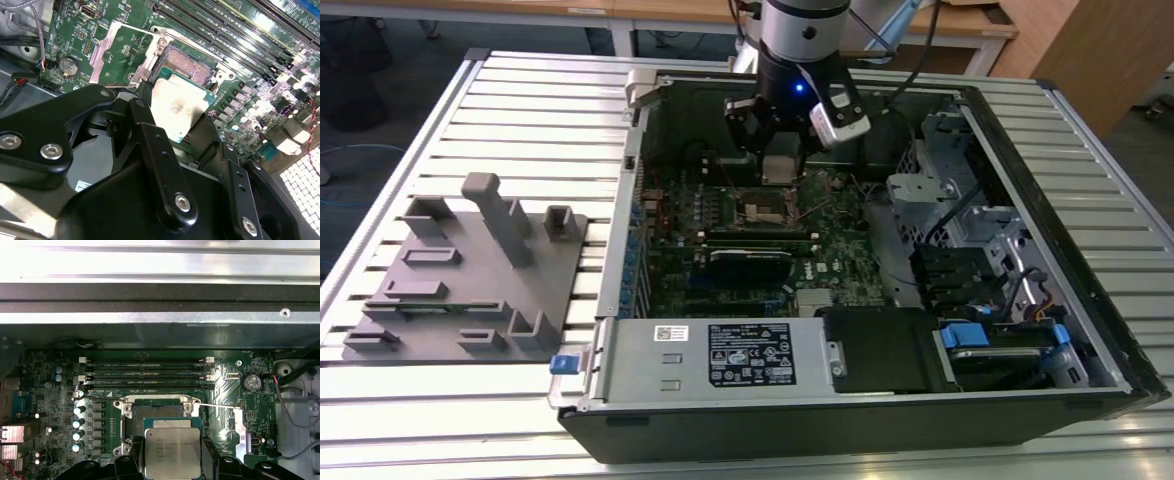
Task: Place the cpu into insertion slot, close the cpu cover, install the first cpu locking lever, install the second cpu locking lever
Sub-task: 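Place the cpu into insertion slot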
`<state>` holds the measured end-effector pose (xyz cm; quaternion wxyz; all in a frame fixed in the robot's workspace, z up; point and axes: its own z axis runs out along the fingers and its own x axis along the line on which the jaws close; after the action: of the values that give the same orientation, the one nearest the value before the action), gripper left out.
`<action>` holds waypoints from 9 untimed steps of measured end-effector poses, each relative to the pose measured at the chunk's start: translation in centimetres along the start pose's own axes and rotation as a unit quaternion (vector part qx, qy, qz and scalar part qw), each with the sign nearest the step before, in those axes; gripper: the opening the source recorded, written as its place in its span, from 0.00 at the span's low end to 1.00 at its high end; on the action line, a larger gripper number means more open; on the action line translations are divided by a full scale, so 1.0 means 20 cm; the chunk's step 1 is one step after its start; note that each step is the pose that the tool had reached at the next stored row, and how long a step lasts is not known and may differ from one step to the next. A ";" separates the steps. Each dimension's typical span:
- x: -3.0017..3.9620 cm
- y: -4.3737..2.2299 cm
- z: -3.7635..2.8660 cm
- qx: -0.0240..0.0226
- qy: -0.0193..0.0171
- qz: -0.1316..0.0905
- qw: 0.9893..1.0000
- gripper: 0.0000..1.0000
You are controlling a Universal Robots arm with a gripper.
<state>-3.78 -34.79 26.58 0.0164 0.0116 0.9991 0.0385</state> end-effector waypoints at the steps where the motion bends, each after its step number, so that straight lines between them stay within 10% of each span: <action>1: 0.000 0.000 0.001 0.000 0.000 0.000 1.000 0.54; 9: 0.000 -0.001 0.014 0.000 0.000 0.000 1.000 0.54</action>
<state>-3.78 -34.79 26.31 0.0164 0.0116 0.9991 0.0385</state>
